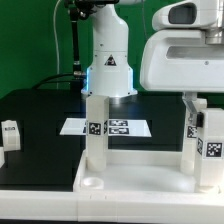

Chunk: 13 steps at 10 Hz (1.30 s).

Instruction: Assemble desk

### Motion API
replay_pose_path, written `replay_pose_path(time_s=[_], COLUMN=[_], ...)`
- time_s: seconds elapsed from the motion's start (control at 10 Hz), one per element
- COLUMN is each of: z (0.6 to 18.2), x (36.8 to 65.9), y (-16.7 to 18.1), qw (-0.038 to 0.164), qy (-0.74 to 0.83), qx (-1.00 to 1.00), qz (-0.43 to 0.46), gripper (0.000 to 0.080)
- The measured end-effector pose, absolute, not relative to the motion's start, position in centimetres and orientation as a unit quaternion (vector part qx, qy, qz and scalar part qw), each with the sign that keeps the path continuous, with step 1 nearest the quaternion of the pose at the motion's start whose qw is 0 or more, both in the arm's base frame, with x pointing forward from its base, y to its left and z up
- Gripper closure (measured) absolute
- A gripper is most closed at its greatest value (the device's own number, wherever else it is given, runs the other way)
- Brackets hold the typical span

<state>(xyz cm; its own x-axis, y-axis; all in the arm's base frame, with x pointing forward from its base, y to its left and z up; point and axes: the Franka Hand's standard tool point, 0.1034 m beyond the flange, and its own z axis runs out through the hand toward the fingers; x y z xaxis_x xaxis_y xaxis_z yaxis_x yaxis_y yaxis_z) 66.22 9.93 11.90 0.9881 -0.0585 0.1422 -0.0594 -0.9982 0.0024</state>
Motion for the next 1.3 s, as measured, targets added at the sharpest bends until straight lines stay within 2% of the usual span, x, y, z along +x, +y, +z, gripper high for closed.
replay_pose_path(time_s=[0.3,0.6,1.3], z=[11.88,11.84,11.68], x=[66.22,66.22,66.01], y=[9.88,9.79,8.98], qw=[0.001,-0.006,-0.040], qy=[-0.057,-0.153,-0.517], qx=[0.996,0.986,0.854], qz=[0.071,0.071,0.046], gripper=[0.0511,0.0511,0.0509])
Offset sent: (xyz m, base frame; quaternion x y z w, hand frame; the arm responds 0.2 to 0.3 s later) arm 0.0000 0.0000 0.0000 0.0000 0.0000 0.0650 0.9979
